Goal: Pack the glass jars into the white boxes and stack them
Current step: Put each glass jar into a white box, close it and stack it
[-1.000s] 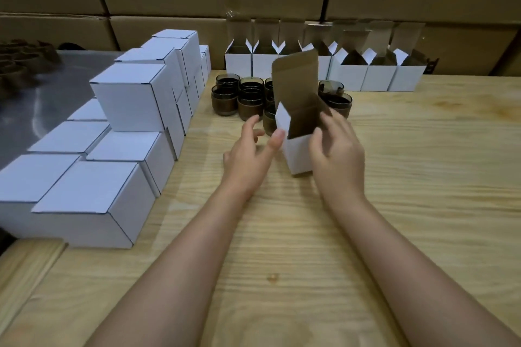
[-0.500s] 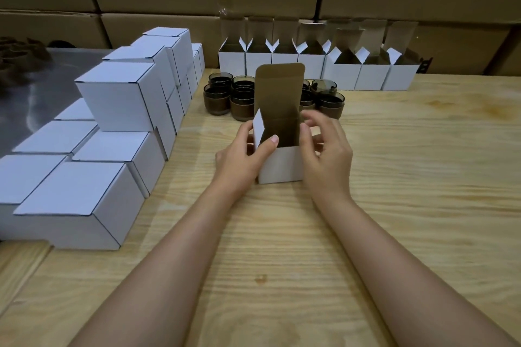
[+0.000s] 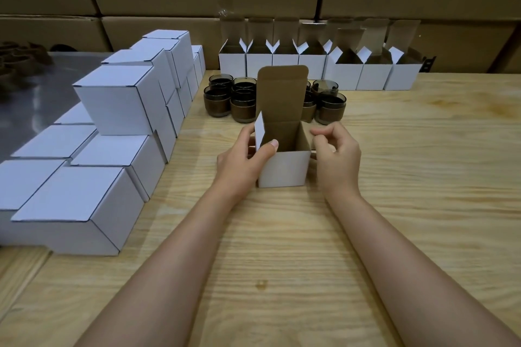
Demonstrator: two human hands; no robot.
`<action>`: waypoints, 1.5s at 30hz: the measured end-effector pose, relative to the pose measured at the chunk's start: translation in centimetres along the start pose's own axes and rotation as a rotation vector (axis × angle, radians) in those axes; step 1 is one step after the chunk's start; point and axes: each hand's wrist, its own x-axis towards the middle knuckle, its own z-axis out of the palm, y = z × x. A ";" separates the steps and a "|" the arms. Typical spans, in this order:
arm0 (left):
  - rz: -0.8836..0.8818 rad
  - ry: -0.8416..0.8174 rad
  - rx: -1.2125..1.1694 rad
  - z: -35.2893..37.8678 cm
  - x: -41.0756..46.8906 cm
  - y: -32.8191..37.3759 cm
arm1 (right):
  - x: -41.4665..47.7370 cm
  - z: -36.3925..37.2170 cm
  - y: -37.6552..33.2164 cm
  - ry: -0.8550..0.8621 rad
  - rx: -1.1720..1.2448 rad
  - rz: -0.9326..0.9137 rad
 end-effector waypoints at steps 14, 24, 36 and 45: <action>0.158 0.440 0.434 1.2 -1.1 1.8 | 0.1 0.0 0.1 -0.237 0.082 -0.053; 0.027 0.333 -0.225 1.1 -0.4 1.2 | 0.6 -0.6 -0.2 -0.294 0.361 0.148; 0.047 0.185 -0.322 1.3 -1.0 1.0 | 1.6 -2.3 -0.8 -0.589 0.314 0.111; 0.120 0.159 -0.296 1.7 -1.6 1.4 | 1.7 -1.9 -1.3 -0.540 0.473 0.279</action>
